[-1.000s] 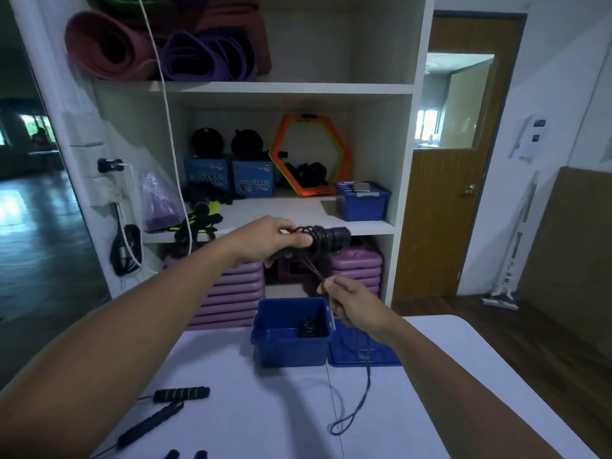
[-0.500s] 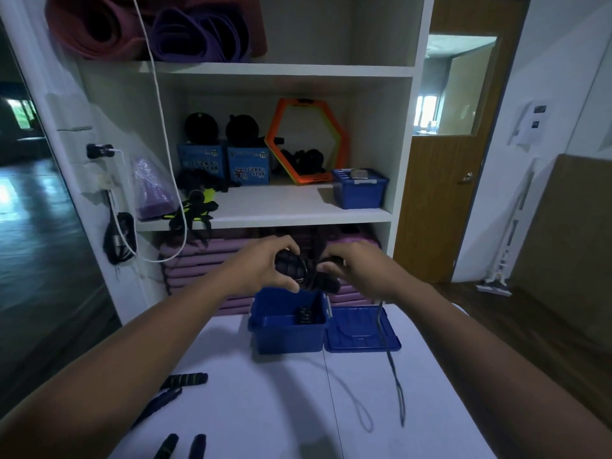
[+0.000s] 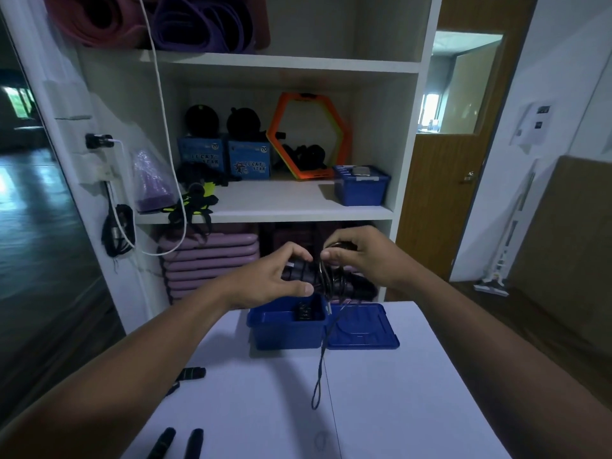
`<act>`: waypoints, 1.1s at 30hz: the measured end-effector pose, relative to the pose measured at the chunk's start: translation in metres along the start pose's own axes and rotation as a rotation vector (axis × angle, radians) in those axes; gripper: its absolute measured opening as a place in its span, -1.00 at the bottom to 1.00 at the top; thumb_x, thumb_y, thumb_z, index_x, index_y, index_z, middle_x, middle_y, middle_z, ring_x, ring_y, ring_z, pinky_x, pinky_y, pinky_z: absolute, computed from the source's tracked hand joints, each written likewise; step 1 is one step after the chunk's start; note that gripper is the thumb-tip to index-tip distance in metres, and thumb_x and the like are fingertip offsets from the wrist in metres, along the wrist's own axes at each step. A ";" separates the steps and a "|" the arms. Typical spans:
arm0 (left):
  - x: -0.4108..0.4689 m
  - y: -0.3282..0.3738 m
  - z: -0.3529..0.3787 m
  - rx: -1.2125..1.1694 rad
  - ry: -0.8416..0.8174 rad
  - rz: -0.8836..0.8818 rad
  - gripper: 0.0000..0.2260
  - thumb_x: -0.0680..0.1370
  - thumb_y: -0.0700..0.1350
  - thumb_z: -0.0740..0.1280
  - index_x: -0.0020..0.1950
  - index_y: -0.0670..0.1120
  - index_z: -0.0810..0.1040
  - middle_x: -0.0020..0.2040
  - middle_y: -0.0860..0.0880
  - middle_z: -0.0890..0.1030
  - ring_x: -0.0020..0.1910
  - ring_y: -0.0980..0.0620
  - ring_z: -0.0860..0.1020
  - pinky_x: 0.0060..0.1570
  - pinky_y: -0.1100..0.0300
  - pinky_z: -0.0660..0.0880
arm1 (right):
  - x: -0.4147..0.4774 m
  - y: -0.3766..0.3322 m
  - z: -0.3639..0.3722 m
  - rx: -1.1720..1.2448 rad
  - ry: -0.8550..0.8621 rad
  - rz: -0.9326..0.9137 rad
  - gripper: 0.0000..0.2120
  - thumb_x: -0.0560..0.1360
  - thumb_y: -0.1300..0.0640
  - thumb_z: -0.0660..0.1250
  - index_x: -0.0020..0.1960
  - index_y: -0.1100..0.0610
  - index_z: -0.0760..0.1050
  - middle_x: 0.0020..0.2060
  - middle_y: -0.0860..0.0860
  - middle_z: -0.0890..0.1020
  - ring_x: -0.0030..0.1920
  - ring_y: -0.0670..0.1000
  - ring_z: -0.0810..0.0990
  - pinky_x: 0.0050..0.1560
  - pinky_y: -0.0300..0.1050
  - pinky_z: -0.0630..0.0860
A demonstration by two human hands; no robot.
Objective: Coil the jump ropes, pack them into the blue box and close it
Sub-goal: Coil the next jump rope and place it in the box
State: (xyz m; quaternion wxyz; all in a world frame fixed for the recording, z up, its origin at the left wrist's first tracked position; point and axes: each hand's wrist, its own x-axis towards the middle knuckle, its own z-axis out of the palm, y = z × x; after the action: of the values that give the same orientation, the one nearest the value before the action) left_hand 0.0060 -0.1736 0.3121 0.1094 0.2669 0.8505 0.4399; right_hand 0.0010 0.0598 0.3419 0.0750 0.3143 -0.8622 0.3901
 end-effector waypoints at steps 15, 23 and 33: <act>-0.002 0.012 0.024 -0.753 0.142 0.266 -0.54 0.40 -0.12 0.56 0.26 -0.12 0.53 0.00 -0.08 0.62 -0.08 0.02 0.56 -0.07 0.19 0.55 | -0.025 0.030 0.034 0.817 0.116 0.337 -0.73 0.63 0.34 0.09 -0.18 0.14 0.45 -0.42 -0.05 0.53 -0.42 -0.09 0.39 -0.35 -0.27 0.37; 0.021 0.002 0.013 -0.401 0.589 0.175 -0.62 0.50 -0.18 0.46 0.27 -0.04 0.44 0.06 0.04 0.60 -0.09 0.29 0.60 -0.16 0.40 0.51 | -0.031 0.050 0.078 0.610 0.074 0.395 -0.65 0.68 0.00 0.08 0.10 0.24 0.50 -0.38 0.02 0.40 -0.47 -0.06 0.23 -0.47 -0.21 0.17; 0.034 -0.048 -0.001 0.290 0.580 0.069 -0.51 0.42 -0.09 0.56 0.28 0.06 0.46 0.13 0.04 0.56 0.09 0.05 0.55 0.05 0.15 0.54 | -0.016 0.021 0.041 -0.414 -0.064 0.126 -0.83 0.63 -0.03 0.19 0.07 0.01 0.51 -0.13 0.01 0.64 -0.19 0.03 0.59 -0.13 0.09 0.57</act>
State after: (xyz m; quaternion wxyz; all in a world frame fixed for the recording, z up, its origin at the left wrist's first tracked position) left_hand -0.0394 -0.1778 0.2755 -0.1919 0.1720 0.8904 0.3753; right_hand 0.0060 0.0486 0.2943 0.0860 0.2498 -0.9438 0.1986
